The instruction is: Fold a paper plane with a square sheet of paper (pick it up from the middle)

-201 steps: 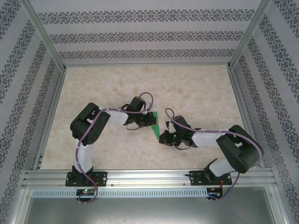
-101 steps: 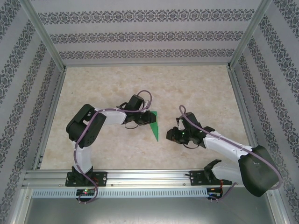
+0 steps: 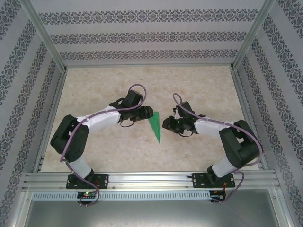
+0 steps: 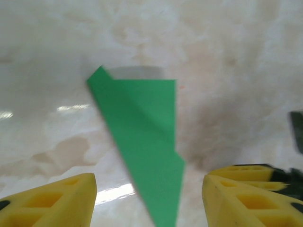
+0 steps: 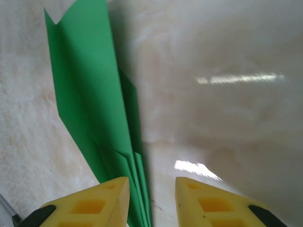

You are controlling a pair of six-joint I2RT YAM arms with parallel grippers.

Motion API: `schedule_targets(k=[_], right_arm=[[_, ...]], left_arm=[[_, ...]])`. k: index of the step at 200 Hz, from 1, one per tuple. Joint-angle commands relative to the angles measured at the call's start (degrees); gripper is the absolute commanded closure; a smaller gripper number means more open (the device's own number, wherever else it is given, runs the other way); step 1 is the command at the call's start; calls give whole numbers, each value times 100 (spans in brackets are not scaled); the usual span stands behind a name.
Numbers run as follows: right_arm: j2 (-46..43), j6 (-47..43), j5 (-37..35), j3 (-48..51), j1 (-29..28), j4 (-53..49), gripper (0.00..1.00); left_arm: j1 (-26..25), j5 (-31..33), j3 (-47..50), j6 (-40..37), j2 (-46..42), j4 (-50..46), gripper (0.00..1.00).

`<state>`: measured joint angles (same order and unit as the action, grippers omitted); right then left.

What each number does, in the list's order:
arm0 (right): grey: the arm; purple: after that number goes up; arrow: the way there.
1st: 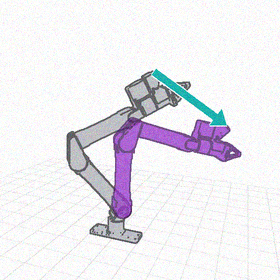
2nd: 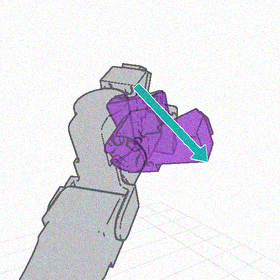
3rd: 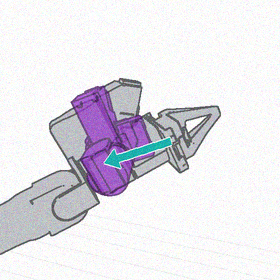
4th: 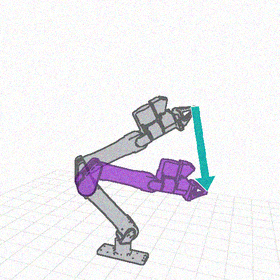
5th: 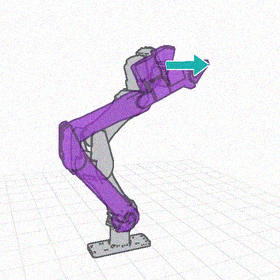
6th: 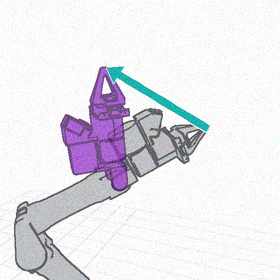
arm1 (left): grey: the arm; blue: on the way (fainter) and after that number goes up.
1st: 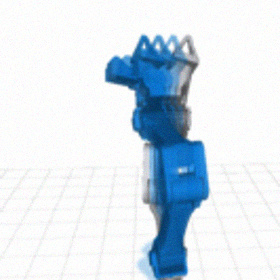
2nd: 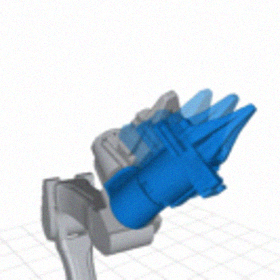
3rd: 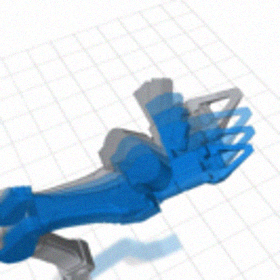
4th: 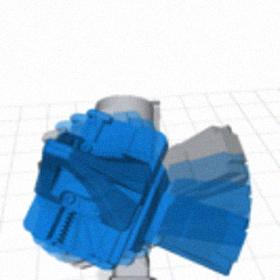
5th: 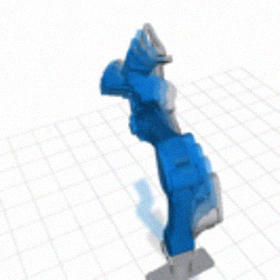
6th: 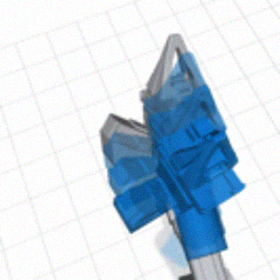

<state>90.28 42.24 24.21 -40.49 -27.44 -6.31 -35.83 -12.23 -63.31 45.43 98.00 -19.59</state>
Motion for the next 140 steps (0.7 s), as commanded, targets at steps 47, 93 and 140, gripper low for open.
schedule_targets(k=[47, 93, 140], right_arm=[[543, -207, 56, -389, -207, 244, 69], [526, -225, -204, -329, -236, 69, 69], [402, -164, -338, -141, -227, 86, 69]], left_arm=[[-284, 553, -995, 44, 675, -1090, 34], [-336, 769, -1618, -37, 1112, -1699, 29], [-451, 733, -1986, -153, 1378, -1912, 24]])
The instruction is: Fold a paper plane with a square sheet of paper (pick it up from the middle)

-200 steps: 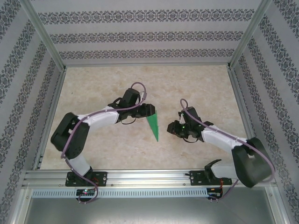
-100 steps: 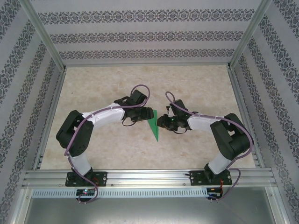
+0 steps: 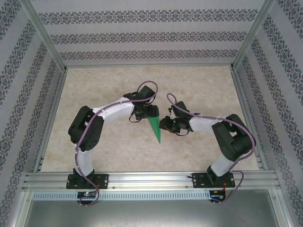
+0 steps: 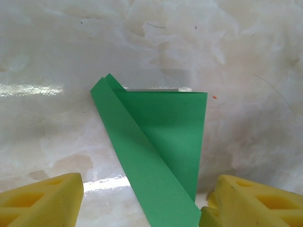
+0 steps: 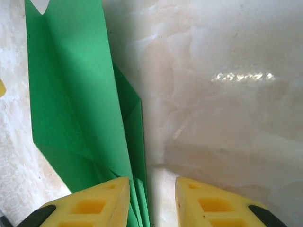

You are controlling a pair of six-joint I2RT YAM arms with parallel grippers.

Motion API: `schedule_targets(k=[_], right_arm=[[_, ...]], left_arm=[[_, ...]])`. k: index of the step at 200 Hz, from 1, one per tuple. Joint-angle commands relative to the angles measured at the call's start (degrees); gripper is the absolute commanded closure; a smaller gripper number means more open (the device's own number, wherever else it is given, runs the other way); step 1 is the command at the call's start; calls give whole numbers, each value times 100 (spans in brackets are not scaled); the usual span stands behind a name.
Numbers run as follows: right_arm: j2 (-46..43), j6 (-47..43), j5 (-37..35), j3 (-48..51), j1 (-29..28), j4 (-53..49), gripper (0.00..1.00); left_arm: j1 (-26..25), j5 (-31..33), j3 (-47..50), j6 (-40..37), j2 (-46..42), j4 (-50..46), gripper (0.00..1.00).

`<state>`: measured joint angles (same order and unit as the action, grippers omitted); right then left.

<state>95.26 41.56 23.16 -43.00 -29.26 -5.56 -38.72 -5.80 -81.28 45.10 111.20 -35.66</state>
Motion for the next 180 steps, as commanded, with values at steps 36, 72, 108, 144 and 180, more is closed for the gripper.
schedule_targets(k=[36, 72, 108, 144, 180], right_arm=[[-418, -58, -369, 301, -20, 76, 68], [-546, -96, -477, 363, -3, 101, 67], [-614, -12, -513, 367, -6, 218, 67], [-617, 85, -443, 345, -19, 348, 67], [-663, 71, -429, 359, -27, 326, 67]], left_arm=[[-191, 225, -726, -271, 384, -732, 22], [-206, 457, -843, -267, 438, -1038, 22], [-216, 399, -765, -281, 426, -1038, 24], [-218, 203, -743, -295, 508, -985, 28], [-228, 39, -607, -271, 536, -802, 32]])
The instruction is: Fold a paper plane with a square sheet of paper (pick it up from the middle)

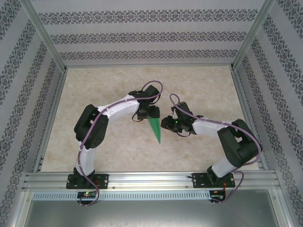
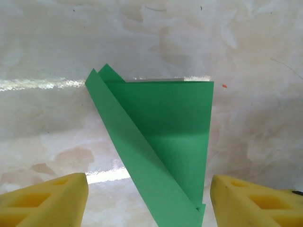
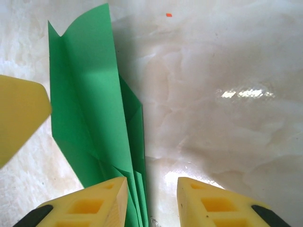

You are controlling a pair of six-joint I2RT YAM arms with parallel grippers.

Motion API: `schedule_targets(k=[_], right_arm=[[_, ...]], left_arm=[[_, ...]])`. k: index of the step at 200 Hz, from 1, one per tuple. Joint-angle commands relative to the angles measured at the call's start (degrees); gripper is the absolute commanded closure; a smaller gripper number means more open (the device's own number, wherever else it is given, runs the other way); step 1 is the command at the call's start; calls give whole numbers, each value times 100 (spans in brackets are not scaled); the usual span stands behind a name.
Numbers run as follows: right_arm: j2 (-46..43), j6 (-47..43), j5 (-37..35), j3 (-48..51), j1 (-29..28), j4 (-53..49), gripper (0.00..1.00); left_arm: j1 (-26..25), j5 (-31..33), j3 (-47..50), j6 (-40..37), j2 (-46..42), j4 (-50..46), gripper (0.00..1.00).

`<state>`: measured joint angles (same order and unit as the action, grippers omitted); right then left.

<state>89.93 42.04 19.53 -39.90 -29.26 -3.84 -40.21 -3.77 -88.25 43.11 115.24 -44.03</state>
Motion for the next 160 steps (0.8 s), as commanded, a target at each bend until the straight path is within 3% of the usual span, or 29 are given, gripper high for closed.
schedule_targets(k=[1, 50, 70, 96, 146, 160], right_arm=[[-136, 23, -74, 50, -27, 150, 67], [-191, 72, -87, 151, -46, 229, 66], [-155, 93, -52, 132, -75, 258, 66], [-150, 94, -23, 89, -154, 278, 66], [-14, -49, 162, -29, -303, 356, 63], [-11, -77, 121, -35, -395, 394, 63]], left_arm=[[-77, -171, 89, -69, 135, 35, 32], [-75, -238, 235, -52, 172, 192, 36], [-75, -130, 356, -16, 54, 214, 49], [-74, 26, 651, 39, -262, 338, 51], [-58, 124, 1332, 132, -798, 814, 68], [-58, 118, 1354, 118, -806, 811, 68]])
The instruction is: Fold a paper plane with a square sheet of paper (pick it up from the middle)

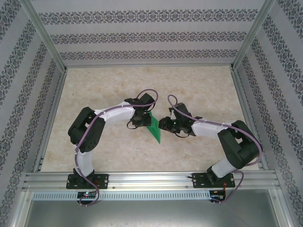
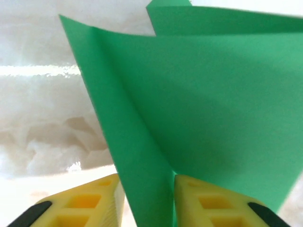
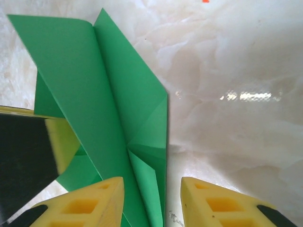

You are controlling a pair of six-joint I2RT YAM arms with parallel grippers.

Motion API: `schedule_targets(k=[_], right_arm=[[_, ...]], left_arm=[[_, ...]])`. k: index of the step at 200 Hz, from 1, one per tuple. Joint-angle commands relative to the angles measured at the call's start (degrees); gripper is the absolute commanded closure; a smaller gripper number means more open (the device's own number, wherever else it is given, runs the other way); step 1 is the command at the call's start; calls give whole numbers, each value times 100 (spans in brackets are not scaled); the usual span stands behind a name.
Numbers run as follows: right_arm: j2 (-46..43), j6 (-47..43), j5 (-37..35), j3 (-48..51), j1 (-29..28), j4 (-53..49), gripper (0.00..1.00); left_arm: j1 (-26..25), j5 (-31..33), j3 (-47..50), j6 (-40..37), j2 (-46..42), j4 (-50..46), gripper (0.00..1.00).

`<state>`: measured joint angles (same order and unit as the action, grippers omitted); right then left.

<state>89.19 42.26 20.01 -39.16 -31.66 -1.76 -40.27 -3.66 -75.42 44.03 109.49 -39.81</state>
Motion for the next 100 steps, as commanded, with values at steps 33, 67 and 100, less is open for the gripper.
schedule_targets(k=[33, 67, 100], right_arm=[[222, -236, 160, -245, -270, 181, 62], [485, -289, 222, -388, -280, 177, 61], [512, -293, 295, -399, -314, 251, 61]], left_arm=[[-51, 207, 119, 9, -225, 354, 76], [-51, 224, 159, -15, -212, 355, 85], [-56, 218, 220, -53, -219, 358, 85]])
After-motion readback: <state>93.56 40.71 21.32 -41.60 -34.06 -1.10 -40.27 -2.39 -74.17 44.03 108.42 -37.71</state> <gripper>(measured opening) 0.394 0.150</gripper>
